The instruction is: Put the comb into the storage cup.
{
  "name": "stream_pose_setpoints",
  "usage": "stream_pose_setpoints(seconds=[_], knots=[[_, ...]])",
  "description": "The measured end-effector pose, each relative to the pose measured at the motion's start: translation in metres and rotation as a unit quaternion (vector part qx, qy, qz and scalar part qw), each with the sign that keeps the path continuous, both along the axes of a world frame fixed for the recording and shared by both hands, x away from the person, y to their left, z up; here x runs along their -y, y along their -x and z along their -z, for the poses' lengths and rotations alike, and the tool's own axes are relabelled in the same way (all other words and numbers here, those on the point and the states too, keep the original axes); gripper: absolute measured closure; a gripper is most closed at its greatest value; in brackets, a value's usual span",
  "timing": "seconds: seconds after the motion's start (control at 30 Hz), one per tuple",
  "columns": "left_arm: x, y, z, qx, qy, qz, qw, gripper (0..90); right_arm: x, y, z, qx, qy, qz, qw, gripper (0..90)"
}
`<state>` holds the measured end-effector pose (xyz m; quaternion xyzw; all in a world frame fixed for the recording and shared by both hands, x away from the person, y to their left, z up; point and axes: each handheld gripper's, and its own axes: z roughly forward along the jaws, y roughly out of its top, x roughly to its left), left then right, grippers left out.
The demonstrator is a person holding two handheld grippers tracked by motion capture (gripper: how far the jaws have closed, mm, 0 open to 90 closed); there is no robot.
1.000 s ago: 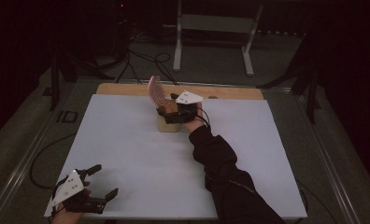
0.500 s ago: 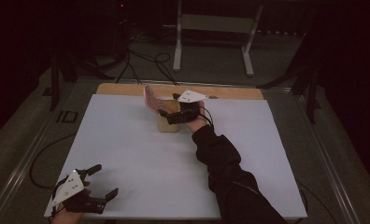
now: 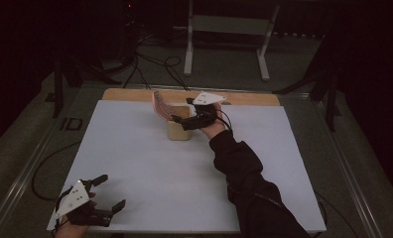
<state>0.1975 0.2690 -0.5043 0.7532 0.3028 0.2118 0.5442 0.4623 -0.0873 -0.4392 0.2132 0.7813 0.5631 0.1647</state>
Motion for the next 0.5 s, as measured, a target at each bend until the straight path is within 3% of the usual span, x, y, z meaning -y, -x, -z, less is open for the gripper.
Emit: stream_pose_setpoints(seconds=[0.2, 0.5], knots=[[0.001, -0.001, 0.000, -0.001, 0.001, -0.001, 1.0000, 0.0, 0.006, 0.002, -0.003, -0.031, 0.010, -0.005, 0.9994, 10.3], [0.001, 0.000, 0.000, -0.002, 0.001, -0.001, 1.0000, 0.0, 0.016, 0.010, -0.003, -0.043, 0.015, -0.010, 0.9989, 10.4]])
